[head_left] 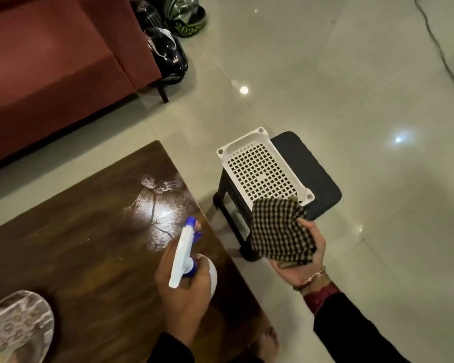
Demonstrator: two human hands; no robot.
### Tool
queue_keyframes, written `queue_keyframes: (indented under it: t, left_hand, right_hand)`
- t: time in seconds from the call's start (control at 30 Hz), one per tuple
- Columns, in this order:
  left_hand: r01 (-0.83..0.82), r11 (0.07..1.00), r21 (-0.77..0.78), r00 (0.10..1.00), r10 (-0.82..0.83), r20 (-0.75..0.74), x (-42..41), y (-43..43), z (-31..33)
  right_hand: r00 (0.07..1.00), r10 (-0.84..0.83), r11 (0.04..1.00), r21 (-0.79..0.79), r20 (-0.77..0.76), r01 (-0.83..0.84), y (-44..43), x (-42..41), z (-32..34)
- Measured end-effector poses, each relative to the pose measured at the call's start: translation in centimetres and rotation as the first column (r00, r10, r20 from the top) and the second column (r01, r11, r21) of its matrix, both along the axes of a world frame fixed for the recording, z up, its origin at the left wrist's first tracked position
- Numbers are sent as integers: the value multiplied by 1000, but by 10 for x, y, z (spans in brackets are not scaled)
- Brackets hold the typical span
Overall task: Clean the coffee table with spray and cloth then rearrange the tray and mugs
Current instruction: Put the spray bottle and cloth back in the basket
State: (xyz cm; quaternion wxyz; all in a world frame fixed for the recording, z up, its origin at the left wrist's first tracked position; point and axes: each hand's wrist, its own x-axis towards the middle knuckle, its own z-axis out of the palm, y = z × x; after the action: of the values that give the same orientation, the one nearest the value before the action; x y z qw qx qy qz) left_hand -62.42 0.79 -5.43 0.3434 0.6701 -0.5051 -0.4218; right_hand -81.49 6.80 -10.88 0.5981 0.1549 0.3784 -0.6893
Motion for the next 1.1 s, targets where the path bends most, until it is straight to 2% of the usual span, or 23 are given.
queue_keyframes:
  t: [0.1,0.2,0.27,0.3,0.33,0.37,0.4,0.43,0.47,0.5,0.53,0.57,0.63,0.77,0.8,0.87,0.97,1.03,1.1]
  left_hand:
    - [35,999,-27,999,-35,10,-25,-13,-3]
    - [31,997,-67,1000,-31,-1,-46,-29,-6]
    - [51,990,-134,998,-55,-25,-58,-38,-9]
    - [88,980,-178,996,-92,-16,-63,-43,-9]
    - [111,973,-203,993,-117,-15,-65,-48,-13]
    - [121,970,-209,992,-127,-18,-70,-54,-18]
    - [122,972,-202,991,-130,-25,-76,-59,-20]
    - [110,974,-200,992,-119,-34,-83,-65,-21]
    - [93,975,-204,993,-106,-54,-90,-71,-22]
    - [91,971,-221,992,-107,-63,-97,-75,-21]
    - [105,962,-253,991,-123,-58,-106,-79,-23]
    - [113,950,-292,990,-133,-47,-114,-84,-23]
    - [103,936,-337,992,-121,-35,-130,-93,-26]
    - [116,953,-280,988,-140,-67,-160,-117,-37]
    - [153,945,-291,981,-181,-71,-168,-125,-41]
    - [201,924,-326,966,-242,-92,-188,-142,-51]
    - [212,910,-356,962,-258,-86,-213,-163,-68]
    - [211,903,-373,962,-260,-85,-224,-172,-80]
    - [217,897,-384,961,-265,-77,-233,-177,-93]
  right_hand:
    - [994,-109,993,51,-25,111,-23,-38,-15]
    - [976,-205,977,37,-68,208,-52,-69,-29]
    - [954,-214,972,49,-212,229,-66,-88,-43]
    - [922,-168,974,89,-348,210,-71,-96,-50]
    - [847,-70,975,144,-527,170,-76,-101,-58]
    - [692,82,974,204,-718,97,-79,-103,-67]
    - [449,260,958,287,-855,-7,-80,-102,-78]
    - [140,451,892,442,-881,-95,-82,-100,-90]
    - [-173,605,771,626,-777,-117,-84,-95,-100]
    - [-403,684,633,770,-607,-85,-85,-90,-113]
    - [-525,714,516,855,-462,-51,-86,-82,-119]
    - [-572,722,455,890,-389,-31,-83,-74,-126]
    - [-584,725,449,894,-364,1,-81,-66,-136]
    - [-566,750,412,911,-342,-5,-82,-66,-133]
    - [-553,746,432,902,-370,-20,-83,-66,-129]
    - [-499,725,531,847,-475,-34,-85,-67,-120]
    - [-438,672,665,747,-597,1,-78,-69,-112]
    - [-367,660,703,711,-655,-3,-69,-68,-115]
    - [-342,674,694,720,-655,-11,-62,-66,-121]
